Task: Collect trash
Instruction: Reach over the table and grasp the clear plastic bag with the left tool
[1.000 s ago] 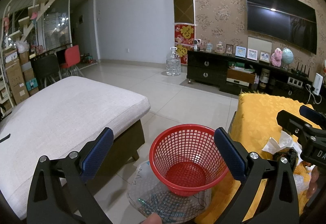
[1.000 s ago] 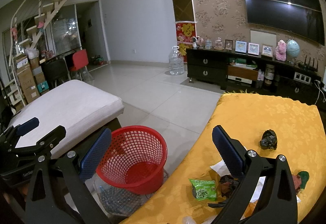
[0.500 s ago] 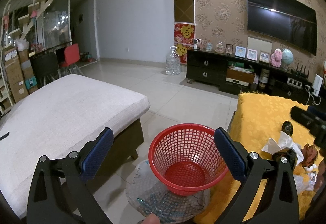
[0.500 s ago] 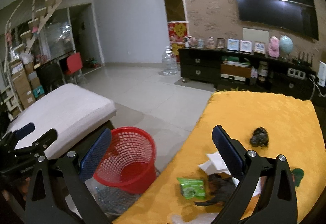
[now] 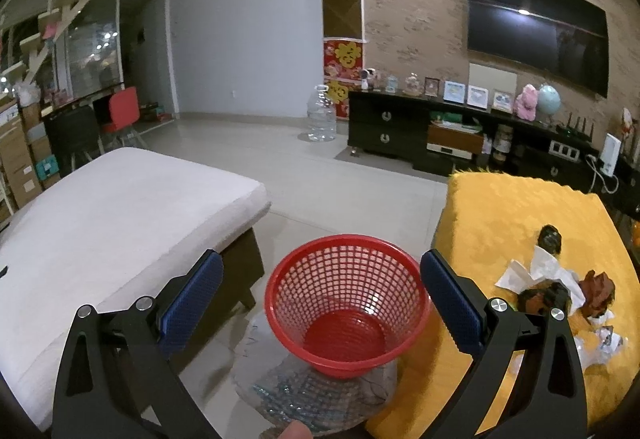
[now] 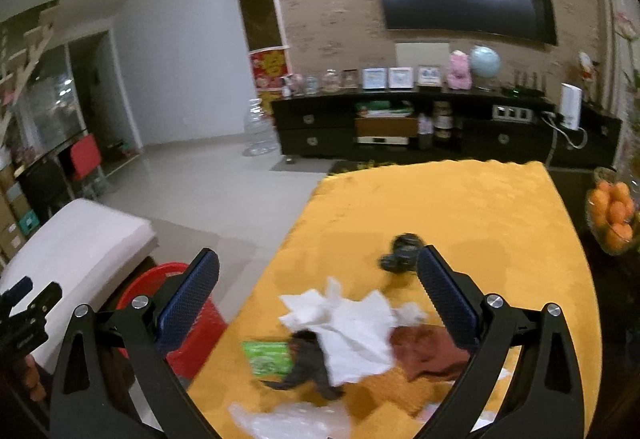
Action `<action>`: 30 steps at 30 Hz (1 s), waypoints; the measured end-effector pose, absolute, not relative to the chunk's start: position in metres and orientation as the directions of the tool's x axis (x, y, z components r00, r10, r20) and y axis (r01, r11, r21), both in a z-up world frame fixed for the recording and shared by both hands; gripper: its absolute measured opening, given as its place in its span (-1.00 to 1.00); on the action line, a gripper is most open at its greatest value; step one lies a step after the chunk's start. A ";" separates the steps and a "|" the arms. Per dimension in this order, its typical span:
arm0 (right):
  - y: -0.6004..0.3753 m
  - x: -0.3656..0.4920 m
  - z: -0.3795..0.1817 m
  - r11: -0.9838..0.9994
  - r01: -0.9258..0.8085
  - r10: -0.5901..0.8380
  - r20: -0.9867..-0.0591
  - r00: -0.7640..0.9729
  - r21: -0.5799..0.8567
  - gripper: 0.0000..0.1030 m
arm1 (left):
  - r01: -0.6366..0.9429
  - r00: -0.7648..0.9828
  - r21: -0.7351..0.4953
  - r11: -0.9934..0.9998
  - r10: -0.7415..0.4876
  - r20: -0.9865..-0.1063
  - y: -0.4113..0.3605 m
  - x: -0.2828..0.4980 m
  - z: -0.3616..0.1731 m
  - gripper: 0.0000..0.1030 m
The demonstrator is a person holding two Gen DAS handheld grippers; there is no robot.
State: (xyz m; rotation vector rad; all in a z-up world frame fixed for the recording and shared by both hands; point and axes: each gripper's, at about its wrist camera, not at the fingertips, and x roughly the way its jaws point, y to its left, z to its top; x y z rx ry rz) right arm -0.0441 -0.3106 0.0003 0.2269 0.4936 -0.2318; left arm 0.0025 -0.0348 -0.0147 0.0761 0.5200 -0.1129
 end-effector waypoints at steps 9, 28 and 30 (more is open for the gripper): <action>-0.356 -0.070 -0.007 0.911 0.371 -0.236 -0.510 0.827 0.180 0.87 | 0.268 0.820 0.068 0.961 -0.190 -0.539 -0.082 -0.014 -0.031 0.85; -0.412 -0.115 -0.020 0.847 0.483 -0.304 -0.545 0.782 0.221 0.87 | 0.657 0.549 0.053 0.752 -0.429 -0.717 -0.231 -0.048 -0.102 0.85; -0.413 -0.118 -0.019 0.845 0.485 -0.303 -0.545 0.782 0.226 0.87 | 0.673 0.514 0.038 0.738 -0.430 -0.742 -0.243 -0.043 -0.117 0.85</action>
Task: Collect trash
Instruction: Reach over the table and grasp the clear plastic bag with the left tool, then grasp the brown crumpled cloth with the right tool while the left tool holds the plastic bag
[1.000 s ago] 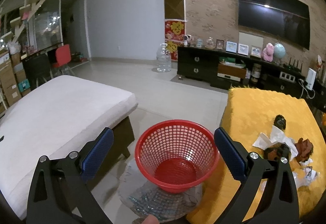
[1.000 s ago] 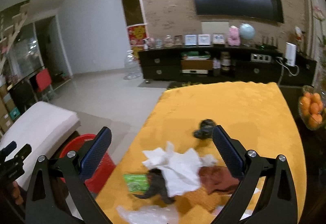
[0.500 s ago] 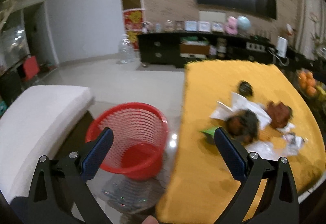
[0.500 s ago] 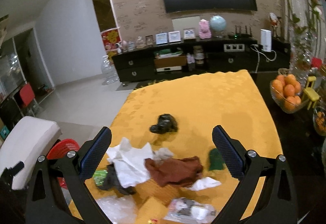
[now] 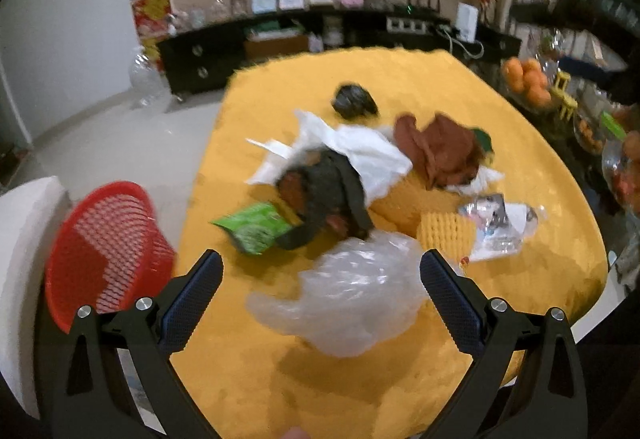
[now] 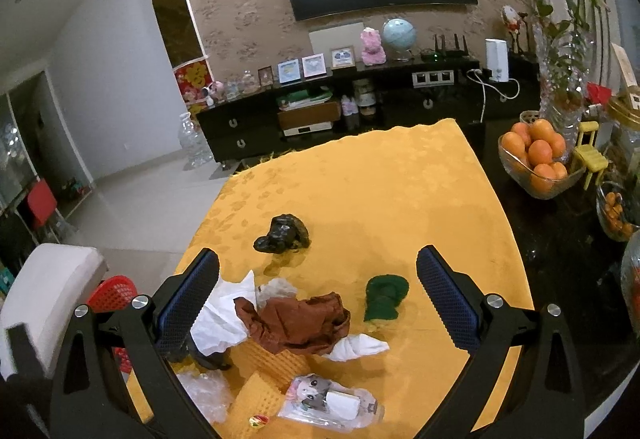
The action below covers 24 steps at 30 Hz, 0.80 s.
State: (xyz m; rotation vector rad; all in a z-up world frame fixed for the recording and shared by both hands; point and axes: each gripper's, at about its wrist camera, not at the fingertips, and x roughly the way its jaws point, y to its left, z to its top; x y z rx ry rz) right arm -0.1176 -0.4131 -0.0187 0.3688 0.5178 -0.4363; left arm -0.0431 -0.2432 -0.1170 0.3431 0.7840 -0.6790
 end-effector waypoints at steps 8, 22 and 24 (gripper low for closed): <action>-0.417 -0.119 -0.022 0.840 0.488 -0.296 -0.554 0.778 0.237 0.87 | 0.687 0.430 -0.036 0.726 -0.446 -0.785 -0.250 -0.030 -0.138 0.81; -0.421 -0.116 -0.028 0.827 0.512 -0.306 -0.576 0.758 0.235 0.87 | 0.710 0.374 -0.130 0.692 -0.527 -0.763 -0.237 -0.033 -0.124 -0.02; -0.422 -0.113 -0.029 0.829 0.508 -0.298 -0.584 0.755 0.234 0.87 | 0.712 0.398 -0.122 0.692 -0.540 -0.741 -0.233 -0.035 -0.112 -0.02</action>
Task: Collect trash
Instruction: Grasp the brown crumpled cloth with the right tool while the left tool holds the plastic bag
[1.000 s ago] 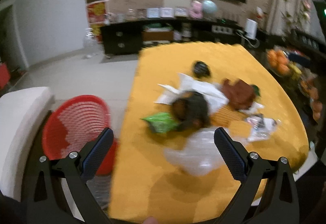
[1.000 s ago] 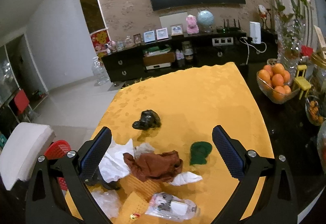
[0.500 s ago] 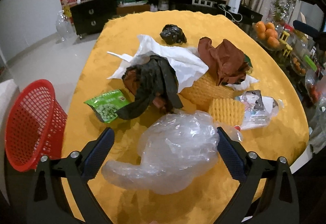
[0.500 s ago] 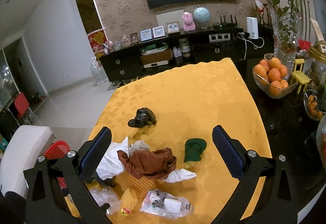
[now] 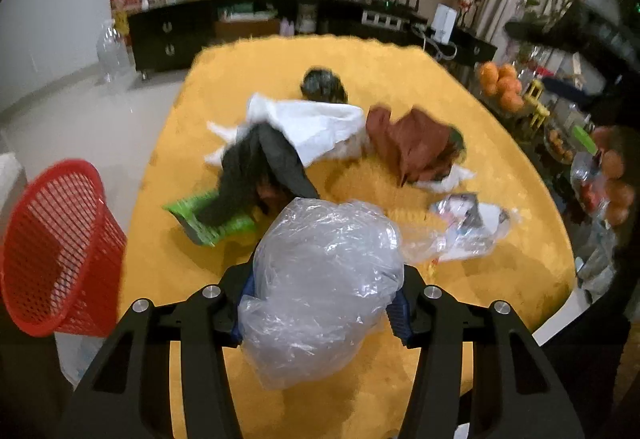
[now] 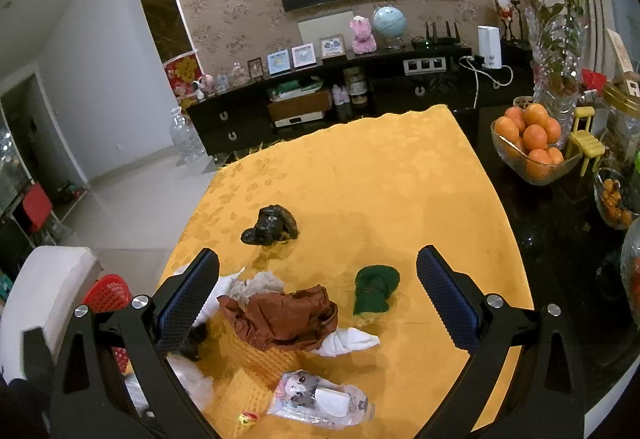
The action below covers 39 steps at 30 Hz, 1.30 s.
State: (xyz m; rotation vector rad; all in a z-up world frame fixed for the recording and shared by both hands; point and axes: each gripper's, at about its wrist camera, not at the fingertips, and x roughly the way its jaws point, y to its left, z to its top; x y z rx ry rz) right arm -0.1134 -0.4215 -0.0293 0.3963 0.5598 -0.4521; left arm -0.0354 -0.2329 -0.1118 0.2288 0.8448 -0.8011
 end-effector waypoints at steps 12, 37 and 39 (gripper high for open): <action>-0.413 -0.074 -0.076 0.879 0.424 -0.166 -0.693 0.701 0.219 0.87 | 0.683 0.528 -0.096 0.724 -0.581 -0.619 -0.199 -0.038 -0.053 -0.02; -0.403 -0.034 -0.127 0.921 0.377 -0.163 -0.781 0.602 0.098 0.43 | 0.607 0.642 -0.050 0.793 -0.526 -0.557 -0.171 -0.029 -0.035 -0.02; -0.406 -0.037 -0.122 0.916 0.381 -0.153 -0.773 0.615 0.122 0.34 | 0.601 0.649 -0.045 0.798 -0.520 -0.556 -0.170 -0.028 -0.036 -0.02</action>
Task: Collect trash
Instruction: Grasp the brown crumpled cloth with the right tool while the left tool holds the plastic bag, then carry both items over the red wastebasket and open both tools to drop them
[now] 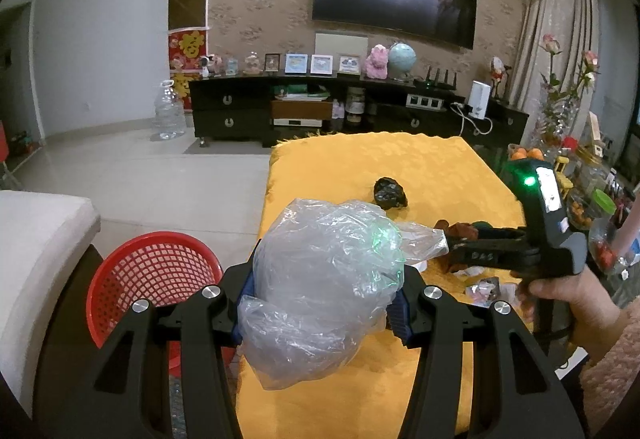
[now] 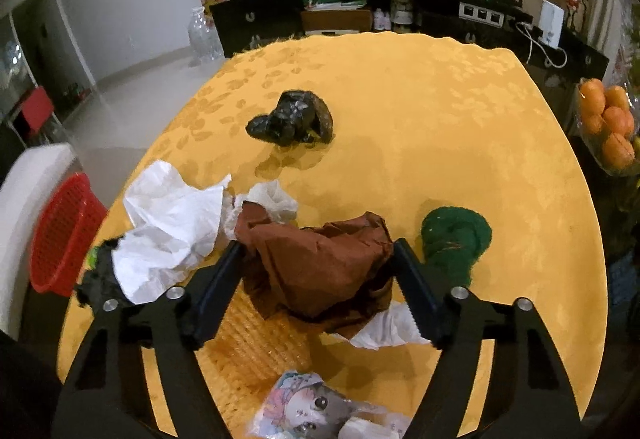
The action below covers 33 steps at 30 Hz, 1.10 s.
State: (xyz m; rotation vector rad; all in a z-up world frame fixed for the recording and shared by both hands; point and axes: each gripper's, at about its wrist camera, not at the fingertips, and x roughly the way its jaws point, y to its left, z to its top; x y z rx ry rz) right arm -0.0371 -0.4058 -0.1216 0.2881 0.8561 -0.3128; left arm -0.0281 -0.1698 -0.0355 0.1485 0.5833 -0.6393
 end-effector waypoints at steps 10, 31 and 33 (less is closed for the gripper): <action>-0.415 -0.066 -0.069 0.887 0.421 -0.203 -0.661 0.723 0.189 0.32 | 0.575 0.681 -0.036 0.817 -0.503 -0.532 -0.164 -0.026 -0.026 -0.02; -0.382 -0.065 0.002 0.912 0.379 -0.254 -0.508 0.823 0.157 0.32 | 0.476 0.808 0.028 0.879 -0.425 -0.409 -0.142 0.023 0.044 -0.02; -0.377 -0.056 0.004 0.918 0.370 -0.252 -0.509 0.823 0.144 0.32 | 0.451 0.824 0.025 0.892 -0.406 -0.396 -0.134 0.033 0.048 -0.02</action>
